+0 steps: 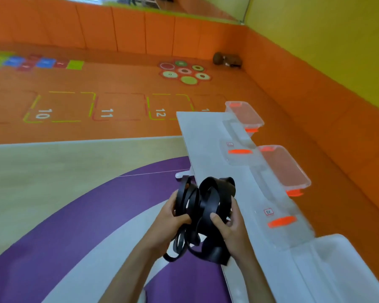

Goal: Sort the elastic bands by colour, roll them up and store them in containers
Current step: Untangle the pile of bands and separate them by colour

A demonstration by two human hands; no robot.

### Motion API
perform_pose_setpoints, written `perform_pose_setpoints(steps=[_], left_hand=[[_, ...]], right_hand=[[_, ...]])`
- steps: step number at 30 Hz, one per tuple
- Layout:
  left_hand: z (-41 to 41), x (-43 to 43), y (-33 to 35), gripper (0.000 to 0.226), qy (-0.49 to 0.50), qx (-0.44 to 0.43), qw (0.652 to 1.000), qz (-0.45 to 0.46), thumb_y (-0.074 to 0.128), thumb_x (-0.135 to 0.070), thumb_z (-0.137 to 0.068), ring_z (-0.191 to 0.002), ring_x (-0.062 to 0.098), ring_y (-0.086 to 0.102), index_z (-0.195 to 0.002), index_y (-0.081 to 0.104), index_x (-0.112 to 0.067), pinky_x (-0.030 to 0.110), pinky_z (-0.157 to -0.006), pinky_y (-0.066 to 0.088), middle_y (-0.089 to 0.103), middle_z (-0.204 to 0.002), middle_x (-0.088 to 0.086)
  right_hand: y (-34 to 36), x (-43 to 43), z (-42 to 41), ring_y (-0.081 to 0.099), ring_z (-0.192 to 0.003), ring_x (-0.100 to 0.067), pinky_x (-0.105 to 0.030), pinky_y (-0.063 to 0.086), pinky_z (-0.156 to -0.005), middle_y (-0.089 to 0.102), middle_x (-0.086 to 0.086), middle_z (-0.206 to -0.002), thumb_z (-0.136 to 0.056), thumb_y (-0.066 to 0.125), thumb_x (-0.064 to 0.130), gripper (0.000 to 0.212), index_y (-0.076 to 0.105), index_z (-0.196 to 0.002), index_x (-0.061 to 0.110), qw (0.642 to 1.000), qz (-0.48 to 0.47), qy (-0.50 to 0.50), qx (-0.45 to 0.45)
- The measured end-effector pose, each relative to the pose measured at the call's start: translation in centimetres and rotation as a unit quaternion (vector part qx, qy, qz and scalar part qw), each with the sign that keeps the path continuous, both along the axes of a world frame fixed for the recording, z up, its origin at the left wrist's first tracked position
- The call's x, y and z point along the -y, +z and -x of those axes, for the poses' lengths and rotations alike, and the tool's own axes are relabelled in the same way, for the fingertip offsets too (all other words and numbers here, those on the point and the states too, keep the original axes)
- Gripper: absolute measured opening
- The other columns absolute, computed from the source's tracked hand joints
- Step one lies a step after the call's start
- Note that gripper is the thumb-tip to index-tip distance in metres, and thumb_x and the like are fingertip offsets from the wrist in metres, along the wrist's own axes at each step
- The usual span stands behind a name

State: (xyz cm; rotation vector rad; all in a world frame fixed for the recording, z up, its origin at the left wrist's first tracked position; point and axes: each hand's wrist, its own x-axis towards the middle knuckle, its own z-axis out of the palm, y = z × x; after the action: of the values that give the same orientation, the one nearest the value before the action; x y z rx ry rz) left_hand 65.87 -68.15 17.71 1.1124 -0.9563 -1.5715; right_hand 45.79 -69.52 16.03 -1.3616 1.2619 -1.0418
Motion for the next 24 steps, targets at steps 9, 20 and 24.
perform_pose_setpoints(steps=[9,20,24], left_hand=[[-6.8,17.0,0.9,0.062,-0.041,-0.02,0.999,0.011,0.06,0.007,-0.08,-0.095,0.028,0.069,-0.13,0.066,-0.029,0.034,-0.077,0.059,0.068,-0.109,0.024],[-7.3,39.6,-0.9,0.072,-0.078,0.019,0.997,0.011,0.058,0.014,-0.086,-0.118,0.038,0.069,-0.138,0.062,-0.035,0.055,-0.098,0.06,0.072,-0.126,0.016],[-6.4,47.4,-0.5,0.074,-0.097,0.023,0.995,0.01,0.056,0.016,-0.083,-0.112,0.03,0.073,-0.138,0.063,-0.032,0.037,-0.084,0.062,0.073,-0.123,0.015]], right_hand=[[1.2,15.1,-6.6,0.071,-0.117,-0.016,-0.033,0.062,-0.092,0.071,0.007,-0.129,-0.093,0.07,0.025,0.058,0.05,-0.143,0.046,0.999,0.005,-0.04,0.014],[-1.7,35.5,-7.8,0.075,-0.107,-0.01,-0.027,0.061,-0.086,0.073,0.014,-0.124,-0.092,0.07,0.026,0.061,0.048,-0.141,0.055,0.995,-0.004,-0.085,0.042],[-1.9,42.3,-7.2,0.074,-0.107,-0.01,-0.021,0.059,-0.084,0.073,0.013,-0.125,-0.092,0.069,0.025,0.059,0.049,-0.142,0.049,0.992,0.008,-0.118,0.053]])
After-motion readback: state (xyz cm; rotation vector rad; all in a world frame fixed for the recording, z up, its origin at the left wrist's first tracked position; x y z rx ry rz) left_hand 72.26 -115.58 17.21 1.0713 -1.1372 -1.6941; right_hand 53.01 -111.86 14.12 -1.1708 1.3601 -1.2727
